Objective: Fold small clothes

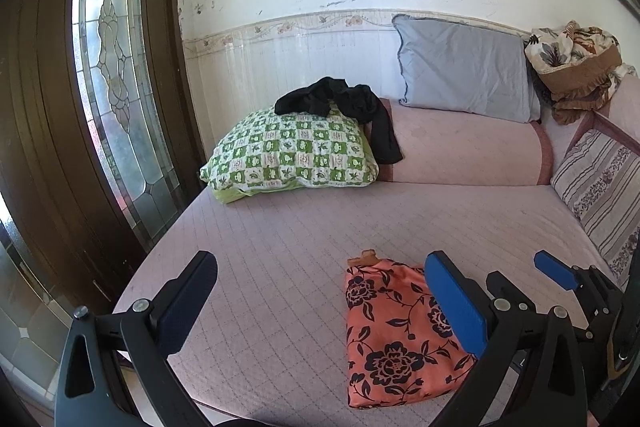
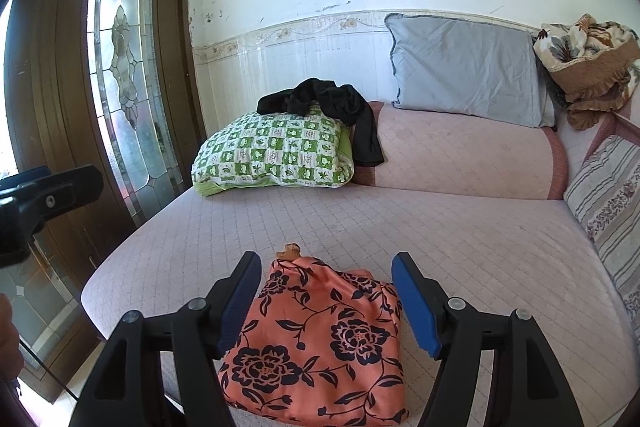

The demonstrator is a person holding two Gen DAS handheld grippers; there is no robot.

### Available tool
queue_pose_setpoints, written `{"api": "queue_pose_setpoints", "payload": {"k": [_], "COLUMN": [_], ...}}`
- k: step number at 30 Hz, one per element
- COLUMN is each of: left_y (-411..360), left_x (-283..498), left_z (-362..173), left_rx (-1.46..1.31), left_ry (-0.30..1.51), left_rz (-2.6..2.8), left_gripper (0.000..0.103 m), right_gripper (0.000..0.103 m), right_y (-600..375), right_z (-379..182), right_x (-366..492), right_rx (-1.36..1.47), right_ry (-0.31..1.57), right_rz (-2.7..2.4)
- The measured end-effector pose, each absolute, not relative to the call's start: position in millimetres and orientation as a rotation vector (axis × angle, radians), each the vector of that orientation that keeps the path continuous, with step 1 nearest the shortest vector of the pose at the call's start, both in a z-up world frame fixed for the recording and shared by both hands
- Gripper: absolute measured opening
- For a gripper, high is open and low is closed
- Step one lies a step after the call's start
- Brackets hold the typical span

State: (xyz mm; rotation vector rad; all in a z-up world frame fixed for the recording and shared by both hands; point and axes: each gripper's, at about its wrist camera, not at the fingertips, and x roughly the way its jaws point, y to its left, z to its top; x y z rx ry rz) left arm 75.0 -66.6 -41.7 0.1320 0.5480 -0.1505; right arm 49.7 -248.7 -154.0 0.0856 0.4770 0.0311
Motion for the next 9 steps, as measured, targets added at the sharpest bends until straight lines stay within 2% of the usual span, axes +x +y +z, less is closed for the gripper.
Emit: {"api": "queue_pose_setpoints", "payload": {"k": [9], "left_y": [-48], "left_x": [144], "left_z": [-80], "left_rx": [0.016], "left_ry": [0.649], "left_rz": [-0.156], "left_gripper": [0.103], "right_gripper": [0.072], "right_y": [-295], "right_z": [-178], "right_x": [107], "right_rx": [0.119], "right_ry": [0.511], "right_rz": [-0.021]}}
